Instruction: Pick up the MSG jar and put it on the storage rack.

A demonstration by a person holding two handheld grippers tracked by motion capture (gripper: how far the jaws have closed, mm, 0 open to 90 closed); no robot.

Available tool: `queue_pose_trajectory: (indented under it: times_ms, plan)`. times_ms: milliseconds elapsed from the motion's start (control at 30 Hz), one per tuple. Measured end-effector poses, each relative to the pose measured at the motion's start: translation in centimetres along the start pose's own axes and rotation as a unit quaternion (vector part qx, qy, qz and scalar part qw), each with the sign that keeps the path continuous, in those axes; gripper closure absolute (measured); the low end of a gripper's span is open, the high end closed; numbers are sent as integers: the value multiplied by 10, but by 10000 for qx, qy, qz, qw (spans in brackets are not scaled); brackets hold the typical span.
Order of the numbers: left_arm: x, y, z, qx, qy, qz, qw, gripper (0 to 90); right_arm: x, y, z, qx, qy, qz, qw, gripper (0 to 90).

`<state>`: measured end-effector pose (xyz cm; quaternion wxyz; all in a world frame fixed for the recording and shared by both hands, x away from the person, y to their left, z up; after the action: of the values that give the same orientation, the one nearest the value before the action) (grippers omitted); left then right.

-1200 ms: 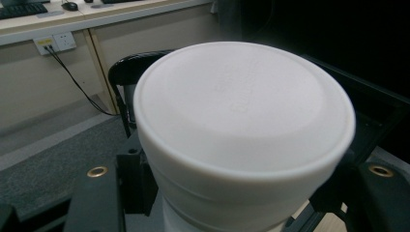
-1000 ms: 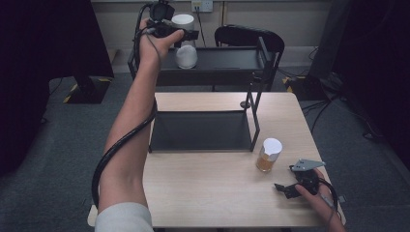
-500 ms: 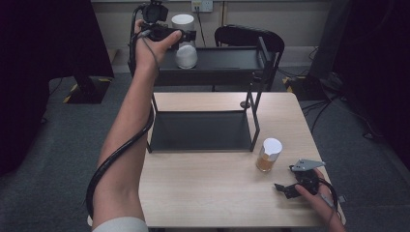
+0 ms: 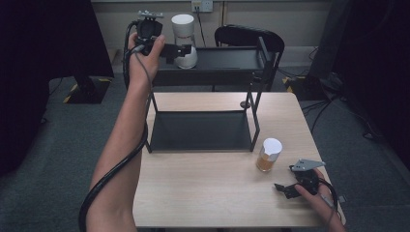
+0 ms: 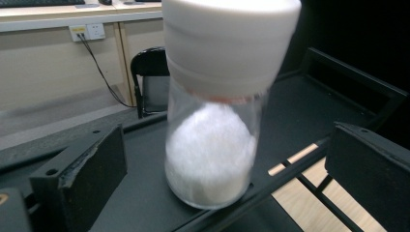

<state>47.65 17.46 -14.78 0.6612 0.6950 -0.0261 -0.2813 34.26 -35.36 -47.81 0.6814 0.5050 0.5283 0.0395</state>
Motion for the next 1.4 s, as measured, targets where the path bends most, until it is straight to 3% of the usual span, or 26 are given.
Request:
queue_pose_trajectory:
  times_ms: [600, 1400]
  plan:
    - [-10, -41, 5, 61, -175, -34, 9998, 8, 0, 0, 0, 0, -8, 10, 10000, 0]
    - [-9, -90, 6, 18, -371, -157, 9992, 9, 0, 0, 0, -3, -15, 10, 10000, 0]
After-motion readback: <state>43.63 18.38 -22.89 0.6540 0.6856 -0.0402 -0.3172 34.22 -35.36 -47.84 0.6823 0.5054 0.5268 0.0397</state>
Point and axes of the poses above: each handheld gripper's, and its own axes: x roughly forward along the jaws, y roughly out of its top, z roughly to its right, the point moved 9 cm from there along x, roughly forward along the jaws, and after that the axes turned 8 degrees about y, right-handed, at the moved point
